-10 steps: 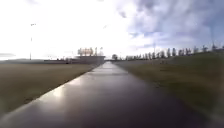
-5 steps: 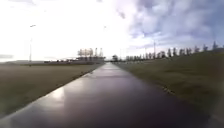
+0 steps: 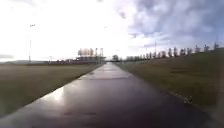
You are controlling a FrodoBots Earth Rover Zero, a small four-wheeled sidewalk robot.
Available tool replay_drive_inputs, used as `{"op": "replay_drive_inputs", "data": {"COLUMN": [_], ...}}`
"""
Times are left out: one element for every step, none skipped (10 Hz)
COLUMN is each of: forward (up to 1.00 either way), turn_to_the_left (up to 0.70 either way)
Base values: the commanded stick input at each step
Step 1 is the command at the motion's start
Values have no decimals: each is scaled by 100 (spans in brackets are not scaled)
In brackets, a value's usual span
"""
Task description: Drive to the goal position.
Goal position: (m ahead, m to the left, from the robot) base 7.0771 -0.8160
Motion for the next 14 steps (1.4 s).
{"op": "replay_drive_inputs", "data": {"forward": [100, 100, 100, 100, 100, 100, 100, 32, 0, 0, 0, 0, 0, 0], "turn_to_the_left": [0, 0, 0, 0, 0, 0, 0, 0, 0, 0, 0, 0, 0, 0]}}
